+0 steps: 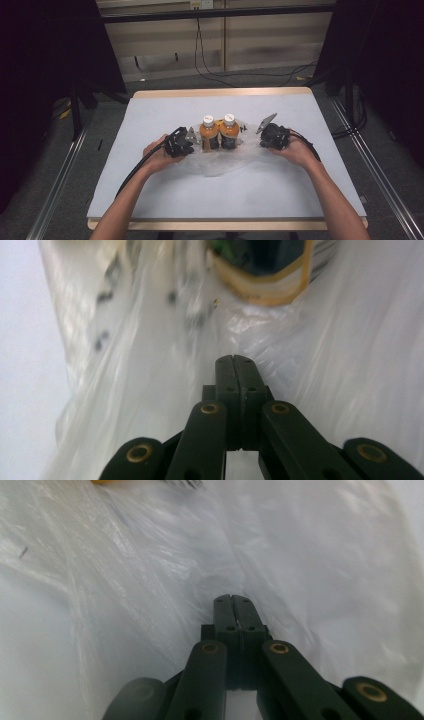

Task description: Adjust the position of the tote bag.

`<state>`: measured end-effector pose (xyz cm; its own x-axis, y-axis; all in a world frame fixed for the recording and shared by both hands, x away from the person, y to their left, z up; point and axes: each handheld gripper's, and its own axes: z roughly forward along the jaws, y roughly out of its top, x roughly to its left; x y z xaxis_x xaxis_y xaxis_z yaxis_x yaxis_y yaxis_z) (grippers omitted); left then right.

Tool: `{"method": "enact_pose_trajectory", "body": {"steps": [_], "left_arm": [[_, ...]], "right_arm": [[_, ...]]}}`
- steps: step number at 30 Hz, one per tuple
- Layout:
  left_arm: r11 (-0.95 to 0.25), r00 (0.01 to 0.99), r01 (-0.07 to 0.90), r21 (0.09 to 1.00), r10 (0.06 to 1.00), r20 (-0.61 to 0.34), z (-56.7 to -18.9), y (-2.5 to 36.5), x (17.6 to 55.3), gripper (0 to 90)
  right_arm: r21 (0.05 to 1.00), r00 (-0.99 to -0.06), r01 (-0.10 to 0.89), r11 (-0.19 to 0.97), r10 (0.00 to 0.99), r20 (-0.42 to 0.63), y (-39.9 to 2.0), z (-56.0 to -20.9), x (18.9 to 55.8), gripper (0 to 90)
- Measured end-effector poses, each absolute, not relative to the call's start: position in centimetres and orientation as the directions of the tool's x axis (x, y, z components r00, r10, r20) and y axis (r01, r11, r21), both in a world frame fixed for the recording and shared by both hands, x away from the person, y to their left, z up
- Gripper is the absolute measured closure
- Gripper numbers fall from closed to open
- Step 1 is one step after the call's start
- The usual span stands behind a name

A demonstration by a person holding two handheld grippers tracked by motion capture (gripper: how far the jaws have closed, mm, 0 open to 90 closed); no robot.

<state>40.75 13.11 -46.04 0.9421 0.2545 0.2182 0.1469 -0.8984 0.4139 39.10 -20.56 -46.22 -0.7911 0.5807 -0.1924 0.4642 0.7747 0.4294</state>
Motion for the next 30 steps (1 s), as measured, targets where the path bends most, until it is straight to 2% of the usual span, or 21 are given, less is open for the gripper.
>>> {"method": "enact_pose_trajectory", "body": {"steps": [5, 8, 11, 14, 18, 25, 30], "left_arm": [[-0.9, 0.924, 0.172, 0.401, 0.288, 0.25, -46.1, 14.4, 41.1, 90.0], [-0.903, 0.922, 0.188, 0.386, 0.298, 0.248, -46.0, 16.0, 41.5, 90.0], [-0.902, 0.917, 0.205, 0.381, 0.313, 0.246, -46.0, 17.3, 41.5, 90.0], [-0.895, 0.916, 0.219, 0.387, 0.326, 0.234, -46.0, 18.4, 41.6, 90.0], [-0.891, 0.912, 0.238, 0.387, 0.342, 0.228, -46.0, 19.1, 41.8, 90.0], [-0.885, 0.903, 0.254, 0.39, 0.362, 0.234, -46.0, 20.1, 42.8, 90.0], [-0.887, 0.895, 0.261, 0.382, 0.37, 0.248, -46.1, 20.1, 43.2, 90.0]], "right_arm": [[0.392, -0.767, 0.502, 0.771, 0.606, -0.211, -22.3, -46.1, 39.2, 90.0], [0.325, -0.79, 0.487, 0.811, 0.567, -0.234, -22.6, -45.9, 38.9, 90.0], [0.288, -0.811, 0.49, 0.823, 0.551, -0.196, -23.1, -45.6, 38.4, 90.0], [0.293, -0.818, 0.505, 0.812, 0.559, -0.136, -23.3, -45.4, 37.9, 90.0], [0.31, -0.829, 0.489, 0.815, 0.545, -0.124, -23.0, -45.5, 38.0, 90.0], [0.361, -0.812, 0.485, 0.796, 0.564, -0.152, -22.5, -45.8, 38.9, 90.0], [0.358, -0.797, 0.508, 0.783, 0.585, -0.149, -23.1, -45.8, 39.7, 90.0]]}}
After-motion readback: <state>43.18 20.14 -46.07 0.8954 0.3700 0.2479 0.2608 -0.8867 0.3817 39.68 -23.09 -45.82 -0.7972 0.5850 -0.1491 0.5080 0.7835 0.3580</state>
